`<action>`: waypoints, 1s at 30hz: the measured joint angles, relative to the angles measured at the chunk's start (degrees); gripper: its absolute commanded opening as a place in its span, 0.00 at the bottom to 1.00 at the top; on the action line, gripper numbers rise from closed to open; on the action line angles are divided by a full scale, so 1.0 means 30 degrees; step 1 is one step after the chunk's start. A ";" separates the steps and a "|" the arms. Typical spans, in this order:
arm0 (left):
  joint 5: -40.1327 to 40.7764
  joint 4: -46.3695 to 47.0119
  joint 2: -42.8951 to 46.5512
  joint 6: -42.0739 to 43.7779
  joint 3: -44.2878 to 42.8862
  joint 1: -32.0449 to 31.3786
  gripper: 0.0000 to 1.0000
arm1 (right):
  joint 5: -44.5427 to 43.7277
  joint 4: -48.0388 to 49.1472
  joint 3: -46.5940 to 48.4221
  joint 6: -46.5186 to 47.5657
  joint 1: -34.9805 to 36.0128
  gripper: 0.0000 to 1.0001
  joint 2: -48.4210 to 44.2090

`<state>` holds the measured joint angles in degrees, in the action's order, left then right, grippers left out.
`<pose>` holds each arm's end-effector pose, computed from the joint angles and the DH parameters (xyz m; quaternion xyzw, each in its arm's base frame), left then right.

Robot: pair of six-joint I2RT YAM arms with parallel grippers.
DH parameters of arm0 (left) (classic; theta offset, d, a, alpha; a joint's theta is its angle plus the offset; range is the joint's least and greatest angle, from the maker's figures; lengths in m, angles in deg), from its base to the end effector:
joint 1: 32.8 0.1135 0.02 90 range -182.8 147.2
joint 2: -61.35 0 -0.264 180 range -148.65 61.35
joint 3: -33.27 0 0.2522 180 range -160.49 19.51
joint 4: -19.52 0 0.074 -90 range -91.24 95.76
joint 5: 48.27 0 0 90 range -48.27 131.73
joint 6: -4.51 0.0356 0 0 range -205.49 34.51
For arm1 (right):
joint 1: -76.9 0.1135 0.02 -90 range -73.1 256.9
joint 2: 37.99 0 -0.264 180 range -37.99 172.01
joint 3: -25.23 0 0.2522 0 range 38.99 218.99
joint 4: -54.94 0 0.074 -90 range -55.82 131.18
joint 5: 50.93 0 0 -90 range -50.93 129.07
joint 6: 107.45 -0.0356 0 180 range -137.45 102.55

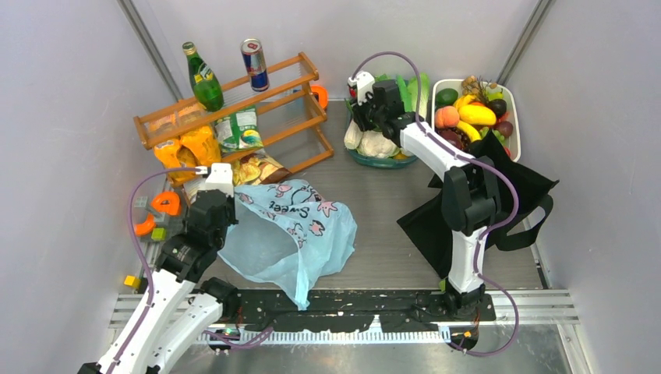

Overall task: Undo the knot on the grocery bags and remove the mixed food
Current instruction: Place the fake vegetable in the bin.

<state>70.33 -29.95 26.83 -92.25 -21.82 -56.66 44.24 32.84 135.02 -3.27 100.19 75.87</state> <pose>0.1265 -0.0373 0.3008 -0.0001 0.8439 0.0751 0.5312 0.4365 0.1914 0.2888 -0.2949 0.7954 0.0801 0.5234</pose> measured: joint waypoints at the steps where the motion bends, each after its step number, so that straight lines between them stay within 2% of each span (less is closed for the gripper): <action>1: -0.0066 0.0015 -0.0015 0.0000 0.0000 0.0000 0.00 | -0.0051 -0.0255 0.0000 0.0248 0.0000 0.36 0.0168; 7: -0.0328 0.0095 -0.0102 0.0051 0.0000 0.0000 0.00 | -0.0823 -0.0889 0.0036 0.1202 0.0007 0.55 0.0561; 13: -0.0568 0.0102 -0.0168 0.0051 0.0000 0.0000 0.00 | -0.1268 -0.0809 0.0073 0.1523 0.0124 0.67 0.0561; 30: -0.1406 0.0117 -0.0146 0.0058 0.0000 0.0000 0.00 | -0.0933 0.0204 -0.1188 0.1676 0.0517 0.75 -0.0335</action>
<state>66.11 -29.60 26.39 -92.08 -21.82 -56.66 41.44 33.45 131.45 1.75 101.74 74.86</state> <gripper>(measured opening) 0.013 0.739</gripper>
